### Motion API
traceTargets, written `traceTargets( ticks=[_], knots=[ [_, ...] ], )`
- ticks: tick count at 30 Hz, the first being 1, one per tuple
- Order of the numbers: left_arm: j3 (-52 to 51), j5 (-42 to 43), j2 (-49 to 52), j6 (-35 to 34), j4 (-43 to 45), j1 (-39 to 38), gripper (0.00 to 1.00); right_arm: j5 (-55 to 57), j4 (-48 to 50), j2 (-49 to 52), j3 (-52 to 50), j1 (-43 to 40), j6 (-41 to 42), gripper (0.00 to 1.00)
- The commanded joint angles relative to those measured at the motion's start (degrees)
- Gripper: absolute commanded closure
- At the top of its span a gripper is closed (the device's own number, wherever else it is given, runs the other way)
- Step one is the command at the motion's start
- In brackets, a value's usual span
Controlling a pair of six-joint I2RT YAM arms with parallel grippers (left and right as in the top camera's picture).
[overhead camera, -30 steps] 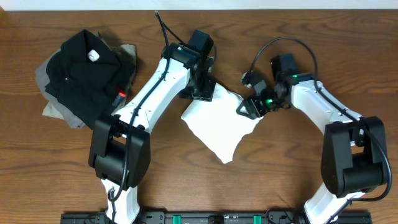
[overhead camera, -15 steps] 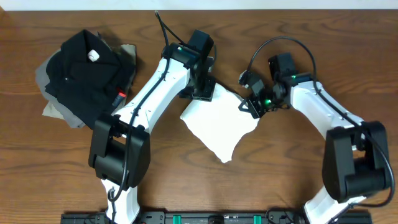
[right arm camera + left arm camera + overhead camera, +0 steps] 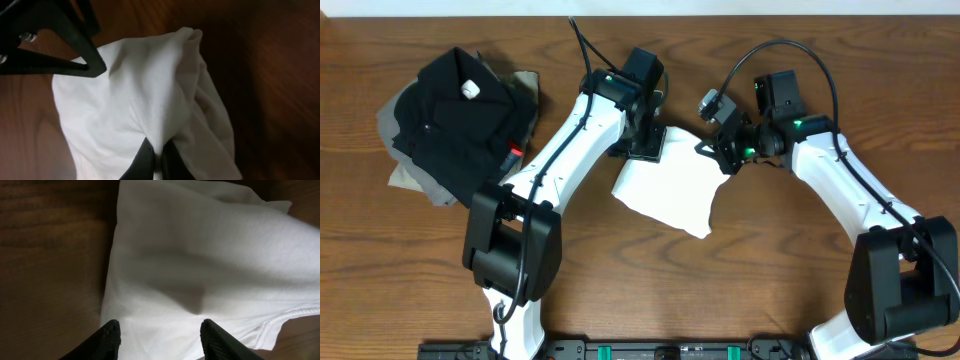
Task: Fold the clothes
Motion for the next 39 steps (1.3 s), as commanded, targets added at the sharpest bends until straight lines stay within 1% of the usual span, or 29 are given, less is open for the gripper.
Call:
traceTargets(
  ticks=[1, 4, 5, 6, 7, 8, 9, 10, 12, 14, 16, 18, 19, 21, 23, 24, 27, 29, 30, 33, 34, 35, 39],
  knots=[
    [0.11, -0.76, -1.33, 0.96, -0.15, 0.31, 0.46, 3.67, 0.79, 0.44, 0.79, 0.39, -1.38, 0.99],
    [0.11, -0.76, -1.33, 0.96, -0.52, 0.31, 0.46, 5.62, 1.86, 2.32, 0.79, 0.39, -1.42, 0.98],
    [0.11, -0.74, -1.33, 0.96, -0.72, 0.31, 0.45, 5.60, 2.38, 3.26, 0.79, 0.39, -1.42, 0.96],
    [0.11, -0.74, -1.33, 0.96, -0.90, 0.31, 0.41, 5.57, 2.89, 4.09, 0.79, 0.39, -1.40, 0.92],
    [0.09, -0.74, -1.33, 0.96, -1.11, 0.31, 0.41, 5.60, 3.32, 5.03, 0.79, 0.39, -1.40, 0.85],
    [0.09, -0.74, -1.33, 0.96, -1.36, 0.31, 0.40, 6.12, 3.58, 5.75, 0.79, 0.39, -1.40, 0.75],
    [0.00, -0.76, -1.33, 0.96, -1.53, 0.31, 0.38, 7.65, 3.89, 6.43, 0.79, 0.39, -0.87, 0.68],
    [-0.17, -0.74, -1.33, 0.96, -1.73, 0.31, 0.36, 9.51, 4.26, 6.80, 0.79, 0.33, 0.59, 0.66],
    [-0.57, -0.76, -1.33, 0.96, -1.92, 0.31, 0.35, 11.17, 4.79, 6.67, 0.87, -0.15, 3.76, 0.66],
    [-1.29, -0.76, -1.33, 0.96, -1.92, 0.31, 0.35, 10.36, 4.00, 5.51, 1.25, -0.96, 6.27, 0.60],
    [-2.16, -0.76, -1.33, 1.42, -1.84, 0.31, 0.35, 8.28, 1.95, 3.23, 1.53, -1.92, 7.28, 0.59],
    [-3.02, -0.81, -1.33, 2.75, -1.57, 0.31, 0.35, 7.89, 0.13, 0.94, 1.53, -2.78, 9.99, 0.60],
    [-3.56, -0.83, -1.27, 3.30, -1.22, 0.31, 0.35, 7.85, -0.70, -0.04, 1.53, -3.08, 11.93, 0.66],
    [-4.79, -1.40, -1.16, 3.34, -0.07, 0.31, 0.35, 6.56, -2.95, -1.29, 1.53, -3.19, 14.16, 0.81],
    [-6.23, -3.26, -1.07, 3.32, 1.33, 0.31, 0.40, 4.72, -5.44, -1.36, 1.51, -2.97, 14.25, 0.93],
    [-7.32, -4.17, -1.07, 3.34, 2.27, 0.31, 0.43, 3.41, -6.60, -1.14, 1.36, -2.64, 14.23, 0.96],
    [-10.25, -4.85, -1.05, 3.34, 4.28, 0.31, 0.61, 2.64, -7.89, -0.09, 0.24, -0.87, 14.25, 0.99],
    [-12.22, -4.85, -1.05, 3.37, 5.33, 0.31, 0.70, 3.74, -7.30, 1.33, -0.81, 0.39, 14.40, 0.99],
    [-13.16, -4.94, -1.05, 3.61, 5.64, 0.35, 0.72, 4.55, -6.97, 2.12, -1.09, 0.76, 14.99, 0.99],
    [-15.61, -5.27, -1.07, 4.92, 5.86, 0.37, 0.73, 10.49, -5.97, 6.03, -1.51, 1.44, 18.75, 0.99],
    [-16.28, -5.27, -1.05, 5.31, 5.90, 0.42, 0.72, 12.37, -5.57, 7.63, -1.51, 1.44, 20.11, 0.99],
    [-16.98, -5.29, -1.05, 5.51, 6.10, 0.42, 0.68, 13.60, -5.09, 9.09, -1.51, 1.40, 21.18, 0.99],
    [-18.86, -5.29, -1.05, 5.51, 7.48, 0.44, 0.65, 14.58, -3.30, 14.25, -1.49, 1.18, 22.88, 0.99]
  ],
)
